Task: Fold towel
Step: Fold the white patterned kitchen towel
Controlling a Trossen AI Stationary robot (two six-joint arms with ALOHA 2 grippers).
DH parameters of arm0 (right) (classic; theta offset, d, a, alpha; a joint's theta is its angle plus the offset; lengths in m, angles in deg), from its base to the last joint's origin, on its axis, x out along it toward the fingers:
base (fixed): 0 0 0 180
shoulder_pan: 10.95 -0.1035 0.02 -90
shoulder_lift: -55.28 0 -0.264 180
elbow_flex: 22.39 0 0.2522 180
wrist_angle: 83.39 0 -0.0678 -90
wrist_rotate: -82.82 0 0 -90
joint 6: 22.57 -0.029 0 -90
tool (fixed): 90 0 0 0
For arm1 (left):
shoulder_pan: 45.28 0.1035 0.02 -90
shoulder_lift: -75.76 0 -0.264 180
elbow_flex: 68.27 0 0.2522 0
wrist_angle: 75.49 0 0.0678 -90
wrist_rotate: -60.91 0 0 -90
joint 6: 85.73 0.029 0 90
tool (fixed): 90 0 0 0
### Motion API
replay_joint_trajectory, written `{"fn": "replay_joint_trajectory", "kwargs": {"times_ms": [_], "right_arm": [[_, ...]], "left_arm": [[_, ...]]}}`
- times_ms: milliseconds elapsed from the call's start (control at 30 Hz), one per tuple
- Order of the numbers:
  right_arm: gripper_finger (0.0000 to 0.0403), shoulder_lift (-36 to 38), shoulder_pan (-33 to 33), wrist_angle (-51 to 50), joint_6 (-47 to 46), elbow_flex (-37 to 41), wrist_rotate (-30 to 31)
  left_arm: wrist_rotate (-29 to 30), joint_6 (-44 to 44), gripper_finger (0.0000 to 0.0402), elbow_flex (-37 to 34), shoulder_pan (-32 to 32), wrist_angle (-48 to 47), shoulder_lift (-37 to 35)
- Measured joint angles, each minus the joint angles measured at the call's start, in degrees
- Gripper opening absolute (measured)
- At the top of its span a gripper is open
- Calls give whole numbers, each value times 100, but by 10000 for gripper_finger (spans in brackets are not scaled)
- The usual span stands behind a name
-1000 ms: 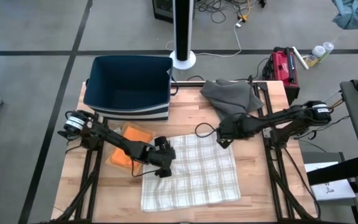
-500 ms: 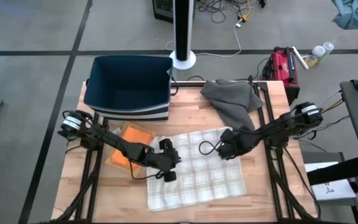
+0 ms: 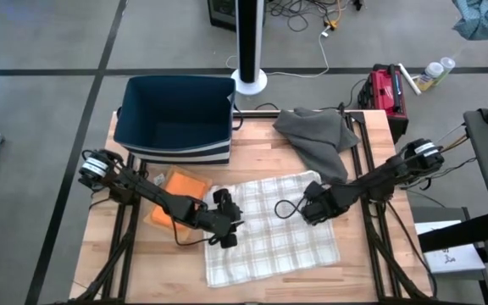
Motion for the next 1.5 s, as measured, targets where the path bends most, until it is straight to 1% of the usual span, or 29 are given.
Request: {"fn": "replay_joint_trajectory", "kwargs": {"times_ms": [100,167,333,400,500,600,633,700,900,1000,1067,1167,1233,1300,1333,1433,1500], "right_arm": [[13,-119,155,-595,-339,10,52],[13,-122,175,-913,-494,23,25],[13,-64,-204,-983,-727,-234,-103],[13,-67,-466,-506,-791,-316,73],[13,-74,-824,641,-716,-305,344],[13,-153,-1046,1761,-388,-256,574],[13,-210,-1089,1951,-264,-258,719],[13,-376,-1130,1944,-154,-254,989],[13,-1057,-1050,1873,-271,-216,1336],[13,-1136,-1058,1815,-588,-236,1481],[13,-1093,-1146,1705,-582,-316,1555],[13,-946,-1340,1586,-91,-540,1668],[13,-827,-1508,1794,318,-727,1881],[13,-801,-1616,1826,672,-812,2150],[13,-832,-1687,1956,873,-813,2189],[13,-838,-1874,2598,1482,-767,2194],[13,-909,-1989,3394,1989,-700,2241]], "left_arm": [[3,-90,154,-60,-60,17,4],[1,-123,158,-104,-110,-146,4],[-340,-402,154,-189,-146,-428,4],[-412,-514,148,-276,-142,-426,4],[-467,-753,137,-438,-144,-382,27],[-973,-827,125,-712,-196,-201,164],[-1004,-843,122,-798,-241,-112,193],[-1049,-999,116,-977,-334,-21,205],[-871,-1212,114,-1292,-666,-113,-57],[-792,-1122,113,-1327,-730,-363,-302],[-728,-1035,113,-1393,-730,-503,-466],[-327,-933,113,-1497,-722,-82,-572],[-150,-817,112,-1578,-717,677,-552],[-132,-673,109,-1679,-717,1412,-459],[-143,-567,108,-1700,-719,1722,-376],[-188,-237,101,-1694,-745,2219,-157],[-189,-124,96,-1665,-750,2281,-8]]}}
